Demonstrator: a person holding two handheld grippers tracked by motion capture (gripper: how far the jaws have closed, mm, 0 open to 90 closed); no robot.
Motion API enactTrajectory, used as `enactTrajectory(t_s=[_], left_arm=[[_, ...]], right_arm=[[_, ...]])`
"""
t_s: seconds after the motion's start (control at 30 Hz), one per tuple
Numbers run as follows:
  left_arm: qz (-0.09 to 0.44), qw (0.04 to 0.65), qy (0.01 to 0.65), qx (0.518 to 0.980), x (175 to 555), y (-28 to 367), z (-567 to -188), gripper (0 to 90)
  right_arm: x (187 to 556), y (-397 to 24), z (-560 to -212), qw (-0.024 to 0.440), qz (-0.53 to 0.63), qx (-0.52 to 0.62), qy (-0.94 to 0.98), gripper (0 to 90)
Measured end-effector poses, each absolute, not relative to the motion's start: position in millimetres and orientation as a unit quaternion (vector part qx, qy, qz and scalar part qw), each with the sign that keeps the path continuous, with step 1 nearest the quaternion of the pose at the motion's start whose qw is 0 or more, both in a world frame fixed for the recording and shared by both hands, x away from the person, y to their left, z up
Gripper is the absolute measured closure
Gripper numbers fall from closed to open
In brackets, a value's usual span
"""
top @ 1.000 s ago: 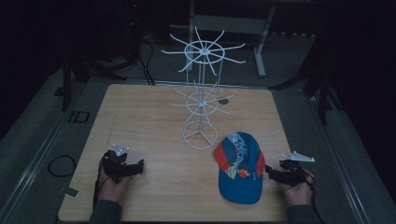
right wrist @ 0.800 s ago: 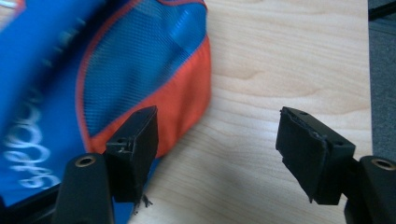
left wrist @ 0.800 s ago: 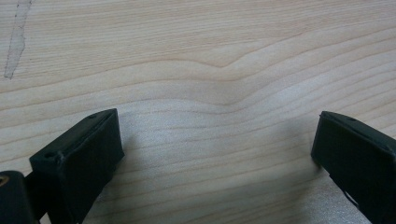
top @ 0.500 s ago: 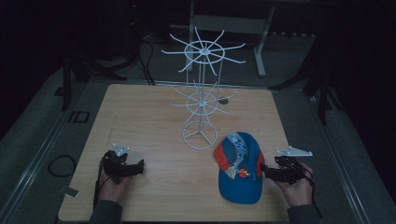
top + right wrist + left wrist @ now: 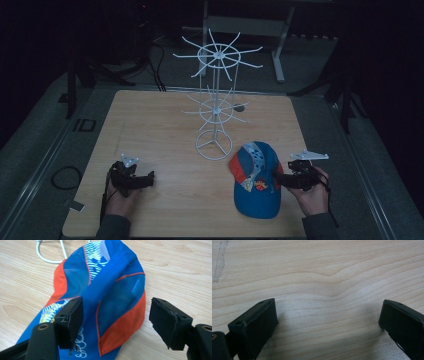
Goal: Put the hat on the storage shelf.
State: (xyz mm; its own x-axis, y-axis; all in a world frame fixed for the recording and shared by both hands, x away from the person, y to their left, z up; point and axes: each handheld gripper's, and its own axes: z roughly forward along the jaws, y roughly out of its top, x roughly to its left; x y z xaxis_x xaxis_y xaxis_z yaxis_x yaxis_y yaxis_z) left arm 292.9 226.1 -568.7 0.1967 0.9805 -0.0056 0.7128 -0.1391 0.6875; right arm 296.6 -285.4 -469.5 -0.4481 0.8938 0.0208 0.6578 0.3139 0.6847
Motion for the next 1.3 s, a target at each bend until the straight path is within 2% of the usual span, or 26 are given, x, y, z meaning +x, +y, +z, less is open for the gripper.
enactTrajectory(t_s=[0.47,0.8,0.97,1.3], left_arm=[[0.233,0.288,0.589,0.719,292.8,226.0,-568.7,2.3],[0.232,0.288,0.587,0.72,292.8,226.0,-568.6,2.3],[0.232,0.289,0.588,0.719,292.8,225.8,-568.7,2.3],[0.232,0.289,0.588,0.719,292.8,225.6,-568.7,2.3]], right_arm=[[316.6,-262.2,-467.9,0.168,0.29,0.502,0.798,22.6],[329.7,-253.2,-472.5,0.161,0.276,0.519,0.793,24.0],[334.5,-249.5,-477.8,0.154,0.27,0.526,0.792,29.2],[343.1,-244.5,-490.0,0.123,0.248,0.54,0.795,34.1]])
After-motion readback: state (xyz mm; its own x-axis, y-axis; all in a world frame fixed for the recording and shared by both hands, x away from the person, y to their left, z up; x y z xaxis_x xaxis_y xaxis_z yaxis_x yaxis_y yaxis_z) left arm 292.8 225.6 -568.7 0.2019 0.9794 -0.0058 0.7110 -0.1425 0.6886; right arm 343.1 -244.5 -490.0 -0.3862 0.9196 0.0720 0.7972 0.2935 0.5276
